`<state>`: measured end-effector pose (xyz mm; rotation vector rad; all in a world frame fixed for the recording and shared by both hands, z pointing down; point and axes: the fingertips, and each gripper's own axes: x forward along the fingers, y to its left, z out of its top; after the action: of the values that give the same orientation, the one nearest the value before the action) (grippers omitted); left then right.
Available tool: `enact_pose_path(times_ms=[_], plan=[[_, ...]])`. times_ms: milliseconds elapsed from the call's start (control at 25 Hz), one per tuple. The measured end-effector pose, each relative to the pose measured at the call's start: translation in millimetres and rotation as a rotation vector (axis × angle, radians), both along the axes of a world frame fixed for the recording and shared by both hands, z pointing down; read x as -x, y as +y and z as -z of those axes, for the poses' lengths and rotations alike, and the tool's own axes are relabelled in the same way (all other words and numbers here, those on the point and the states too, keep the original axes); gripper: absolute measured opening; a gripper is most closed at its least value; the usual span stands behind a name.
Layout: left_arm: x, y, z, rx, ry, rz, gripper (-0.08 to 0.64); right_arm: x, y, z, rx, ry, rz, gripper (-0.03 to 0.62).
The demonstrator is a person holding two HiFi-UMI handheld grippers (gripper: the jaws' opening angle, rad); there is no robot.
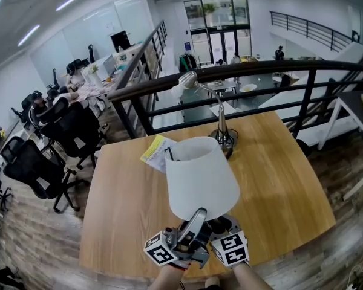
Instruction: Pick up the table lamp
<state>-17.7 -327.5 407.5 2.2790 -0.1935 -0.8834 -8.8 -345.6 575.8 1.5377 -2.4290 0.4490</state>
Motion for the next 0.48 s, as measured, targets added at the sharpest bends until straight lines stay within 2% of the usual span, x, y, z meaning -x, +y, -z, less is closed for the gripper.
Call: enact_pose_path(times_ms=[480], plan=[[4,-4,0,-0.001,0.013,-0.027,0.011,6,-10,-13,0.036,0.007,-0.028,0.170]])
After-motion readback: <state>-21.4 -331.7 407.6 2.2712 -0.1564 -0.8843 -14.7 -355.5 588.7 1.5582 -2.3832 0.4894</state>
